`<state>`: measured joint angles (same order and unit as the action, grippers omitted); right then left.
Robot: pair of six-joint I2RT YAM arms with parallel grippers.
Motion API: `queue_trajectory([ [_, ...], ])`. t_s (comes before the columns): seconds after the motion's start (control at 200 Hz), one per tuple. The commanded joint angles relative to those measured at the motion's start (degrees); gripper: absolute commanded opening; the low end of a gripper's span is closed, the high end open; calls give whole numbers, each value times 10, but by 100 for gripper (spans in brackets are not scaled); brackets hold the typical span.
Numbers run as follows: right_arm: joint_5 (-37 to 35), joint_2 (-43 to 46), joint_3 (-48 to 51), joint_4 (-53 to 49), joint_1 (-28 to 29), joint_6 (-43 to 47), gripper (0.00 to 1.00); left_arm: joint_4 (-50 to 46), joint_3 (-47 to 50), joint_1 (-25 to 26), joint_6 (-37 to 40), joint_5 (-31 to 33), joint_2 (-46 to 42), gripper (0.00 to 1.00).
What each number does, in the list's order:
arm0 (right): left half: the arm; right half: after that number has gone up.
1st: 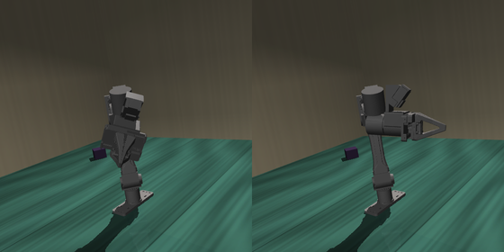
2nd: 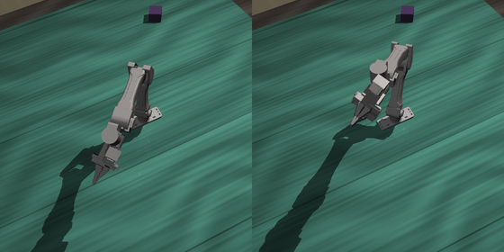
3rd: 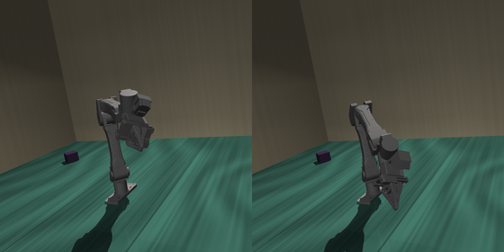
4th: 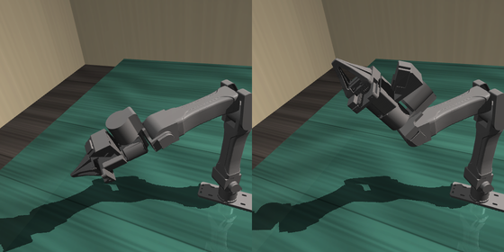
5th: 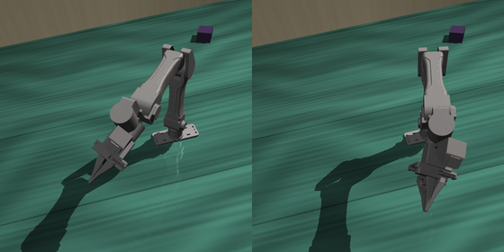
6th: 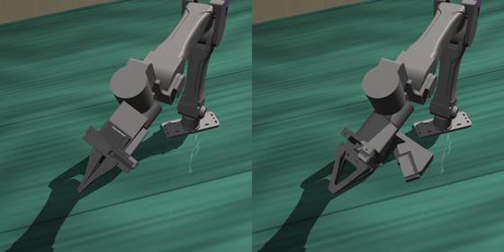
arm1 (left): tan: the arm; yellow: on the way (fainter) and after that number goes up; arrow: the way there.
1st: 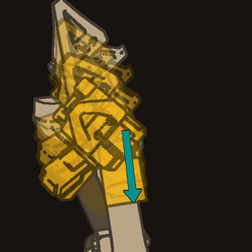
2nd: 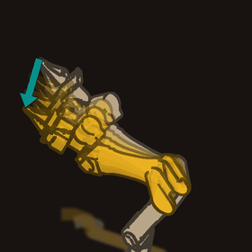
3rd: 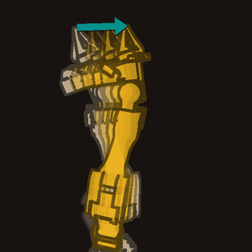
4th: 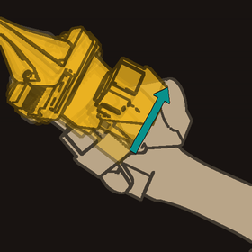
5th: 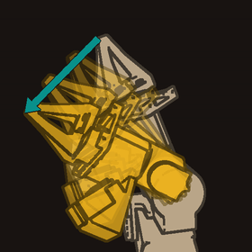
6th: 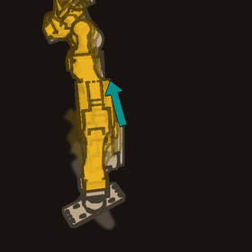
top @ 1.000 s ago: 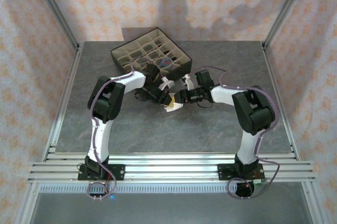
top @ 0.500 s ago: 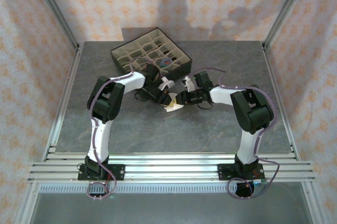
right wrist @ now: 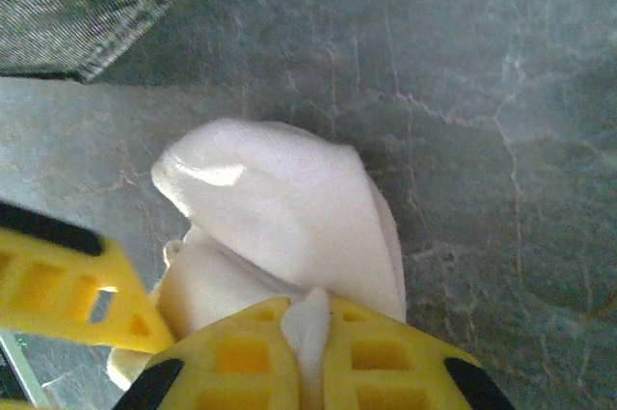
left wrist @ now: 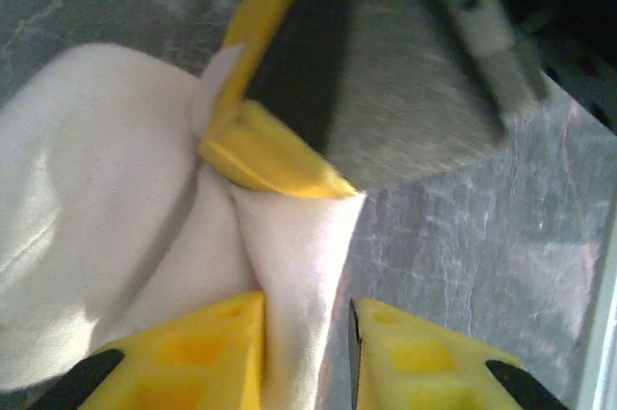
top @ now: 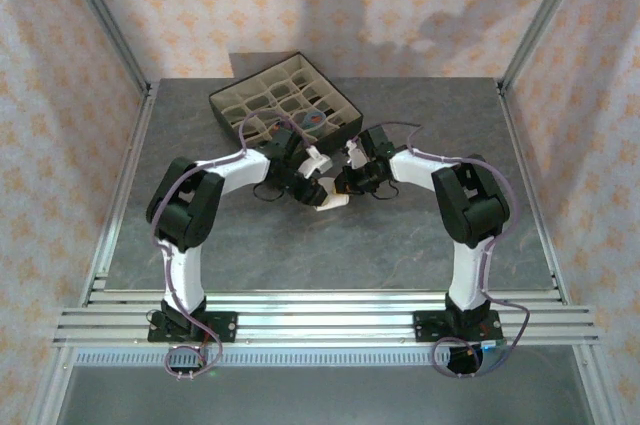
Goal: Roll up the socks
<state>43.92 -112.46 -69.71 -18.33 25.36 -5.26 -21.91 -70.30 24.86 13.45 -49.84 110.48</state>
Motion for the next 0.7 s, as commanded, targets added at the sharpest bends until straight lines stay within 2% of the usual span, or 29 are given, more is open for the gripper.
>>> queue_trajectory([
  [0.0,-68,-36,4,-143,5,11,8,52,34,15,68,53,-72,30],
  [0.09,-65,-38,-5,-157,6,14,8,81,67,33,121,93,-125,30],
  [0.26,-56,-50,-29,-191,6,24,9,217,171,105,244,286,-210,39],
  [0.39,-53,-61,-43,-210,6,31,8,291,210,158,325,401,-206,45],
  [0.546,-50,-63,-50,-221,6,33,8,311,207,192,373,453,-163,46],
  [0.696,-46,-64,-57,-232,6,36,8,346,203,198,373,488,-117,49],
])
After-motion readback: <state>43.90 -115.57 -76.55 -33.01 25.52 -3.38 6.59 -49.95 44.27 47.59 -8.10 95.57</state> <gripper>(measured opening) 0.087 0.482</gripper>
